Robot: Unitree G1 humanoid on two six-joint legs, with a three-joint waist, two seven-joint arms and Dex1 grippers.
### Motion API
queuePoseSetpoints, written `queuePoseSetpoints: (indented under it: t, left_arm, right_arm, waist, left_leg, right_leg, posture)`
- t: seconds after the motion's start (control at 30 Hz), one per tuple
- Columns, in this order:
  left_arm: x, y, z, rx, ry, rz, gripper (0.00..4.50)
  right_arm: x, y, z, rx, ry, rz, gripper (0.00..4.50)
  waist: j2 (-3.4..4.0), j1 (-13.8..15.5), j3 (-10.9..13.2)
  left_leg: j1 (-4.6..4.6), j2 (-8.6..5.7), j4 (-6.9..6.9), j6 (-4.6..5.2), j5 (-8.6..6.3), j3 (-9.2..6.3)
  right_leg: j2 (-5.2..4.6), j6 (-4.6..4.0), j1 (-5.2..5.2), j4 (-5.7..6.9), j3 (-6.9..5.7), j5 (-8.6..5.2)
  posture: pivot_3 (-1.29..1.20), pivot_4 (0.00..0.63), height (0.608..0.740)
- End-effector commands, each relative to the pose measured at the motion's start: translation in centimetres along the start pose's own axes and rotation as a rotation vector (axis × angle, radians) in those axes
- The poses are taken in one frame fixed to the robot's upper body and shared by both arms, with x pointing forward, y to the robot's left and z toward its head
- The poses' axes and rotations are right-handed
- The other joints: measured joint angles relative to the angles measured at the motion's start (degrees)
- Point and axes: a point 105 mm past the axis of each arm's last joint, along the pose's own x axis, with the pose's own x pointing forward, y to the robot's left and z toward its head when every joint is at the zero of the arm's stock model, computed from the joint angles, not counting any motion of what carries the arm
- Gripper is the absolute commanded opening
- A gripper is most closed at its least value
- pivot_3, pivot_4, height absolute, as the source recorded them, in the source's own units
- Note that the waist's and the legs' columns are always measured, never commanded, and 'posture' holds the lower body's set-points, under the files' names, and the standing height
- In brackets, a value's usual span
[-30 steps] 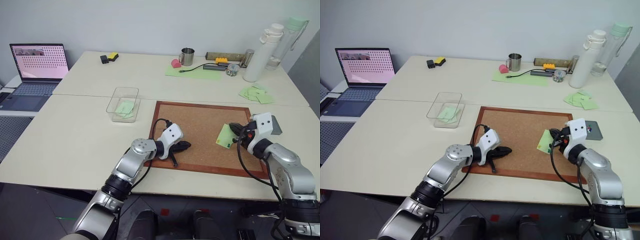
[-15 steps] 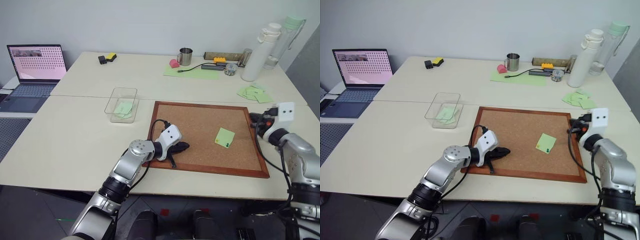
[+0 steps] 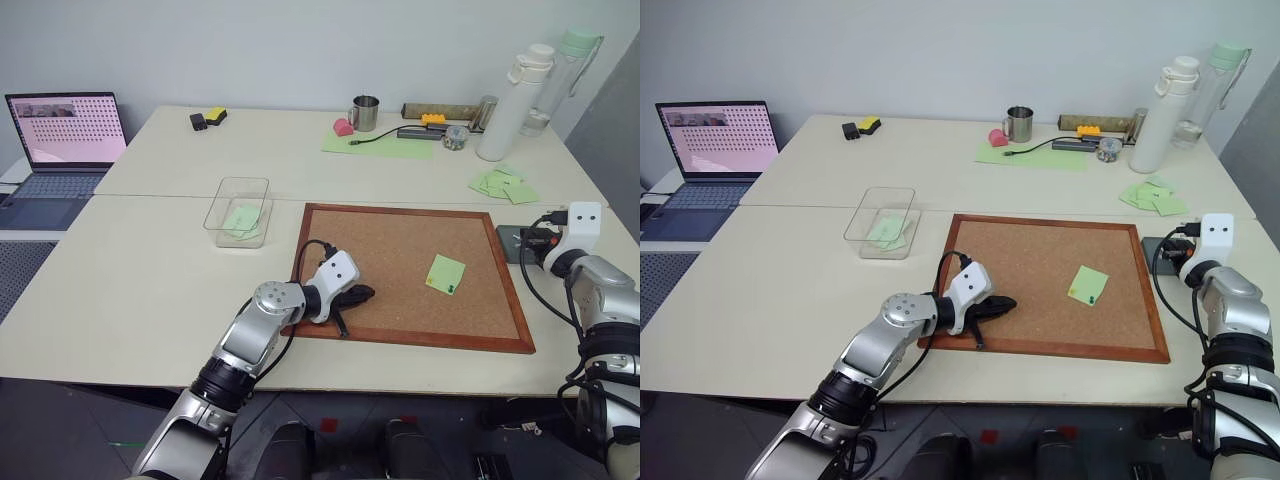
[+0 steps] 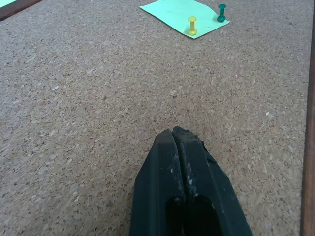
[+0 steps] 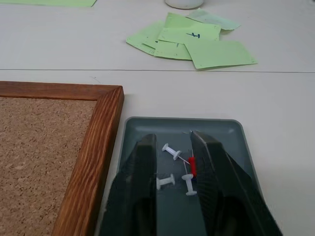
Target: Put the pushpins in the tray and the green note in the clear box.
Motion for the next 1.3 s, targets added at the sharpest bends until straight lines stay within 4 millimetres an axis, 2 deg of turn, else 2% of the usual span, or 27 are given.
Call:
queuePoseSetpoints:
  t: [0.03, 0.17, 0.3, 0.37, 0.43, 0.53, 0.67, 0.83, 1.17, 1.3]
  left_arm:
    - [0.0, -0.8, -2.6, -0.05, 0.098, -0.019, 0.0]
    - [0.1, -0.7, -2.5, -0.052, 0.096, -0.017, 0.0]
    - [0.1, -0.6, -2.5, -0.054, 0.096, -0.017, 0.0]
    - [0.1, -0.6, -2.6, -0.054, 0.097, -0.018, 0.0]
    - [0.1, -0.6, -2.6, -0.054, 0.098, -0.02, 0.0]
    - [0.2, -0.6, -2.6, -0.054, 0.099, -0.022, 0.0]
    - [0.2, -0.6, -2.5, -0.047, 0.104, -0.032, 0.0]
    - [0.3, -0.5, -2.4, -0.042, 0.104, -0.039, 0.0]
    - [0.3, -0.4, -2.3, -0.043, 0.102, -0.034, 0.0]
    - [0.2, -0.4, -2.4, -0.047, 0.102, -0.03, 0.0]
  right_arm:
    - [-0.4, -0.9, 2.2, -0.011, -0.077, -0.012, 1.99]
    - [-1.1, -0.1, 3.2, -0.004, -0.151, 0.031, 2.8]
    - [-3.6, 3.9, 3.5, -0.024, -0.205, 0.234, 2.8]
    - [-5.8, 7.3, 2.2, -0.04, -0.199, 0.365, 2.8]
    - [-7.6, 9.5, 0.9, -0.062, -0.176, 0.435, 2.8]
    - [-9.2, 11.6, -1.1, -0.105, -0.133, 0.468, 2.8]
    - [-10.3, 13.8, -2.7, -0.083, -0.109, 0.485, 2.8]
    - [-10.0, 14.7, -3.6, -0.077, -0.089, 0.463, 2.8]
    - [-9.2, 13.5, -4.4, -0.06, -0.061, 0.41, 2.8]
    - [-9.1, 13.3, -4.4, -0.051, -0.061, 0.409, 2.12]
  waist:
    - [0.0, -0.01, 0.0]
    - [0.01, 0.01, 0.0]
    - [0.02, 0.04, -0.01]
    - [0.03, 0.08, -0.03]
    - [0.05, 0.15, -0.06]
    - [0.19, 0.17, -0.15]
    - [0.18, 0.08, -0.24]
    - [0.19, 0.24, -0.25]
    - [0.19, 0.31, -0.25]
    - [0.19, 0.31, -0.25]
  left_leg:
    - [0.0, 0.0, 0.0, 0.0, 0.0, 0.0]
    - [0.0, 0.0, 0.0, 0.0, 0.0, 0.0]
    - [-0.02, 0.01, -0.01, 0.0, 0.0, -0.07]
    - [-0.02, 0.01, -0.02, 0.0, 0.0, -0.13]
    - [-0.02, 0.02, -0.01, 0.0, -0.01, -0.18]
    - [-0.02, 0.02, 0.01, 0.0, -0.01, -0.2]
    - [0.04, 0.0, 0.04, 0.0, -0.01, -0.11]
    - [0.04, 0.01, 0.03, 0.0, -0.01, -0.13]
    - [0.04, 0.0, 0.0, -0.01, -0.01, -0.12]
    - [0.03, 0.0, 0.0, -0.01, -0.01, -0.12]
  right_leg:
    - [0.0, 0.0, 0.0, 0.0, 0.0, 0.0]
    - [0.0, 0.0, 0.0, 0.01, 0.01, 0.0]
    - [0.0, 0.0, 0.01, 0.02, -0.05, 0.0]
    - [0.0, 0.0, 0.03, 0.02, -0.1, 0.0]
    - [0.0, 0.01, 0.04, 0.03, -0.13, 0.0]
    - [0.0, 0.01, 0.05, 0.02, -0.14, -0.01]
    - [-0.03, 0.25, 0.06, -0.03, -0.04, -0.15]
    - [-0.02, 0.15, 0.06, -0.03, -0.06, -0.12]
    - [-0.03, 0.01, 0.06, -0.06, -0.07, -0.06]
    - [-0.02, 0.02, 0.06, -0.06, -0.08, -0.06]
  posture:
    - [0.0, 0.15, 0.74]
    - [0.0, 0.15, 0.74]
    - [0.0, 0.15, 0.74]
    - [0.0, 0.15, 0.74]
    - [0.0, 0.15, 0.74]
    - [0.0, 0.15, 0.74]
    - [0.0, 0.15, 0.74]
    - [0.0, 0.15, 0.74]
    - [0.0, 0.15, 0.74]
    - [0.0, 0.15, 0.74]
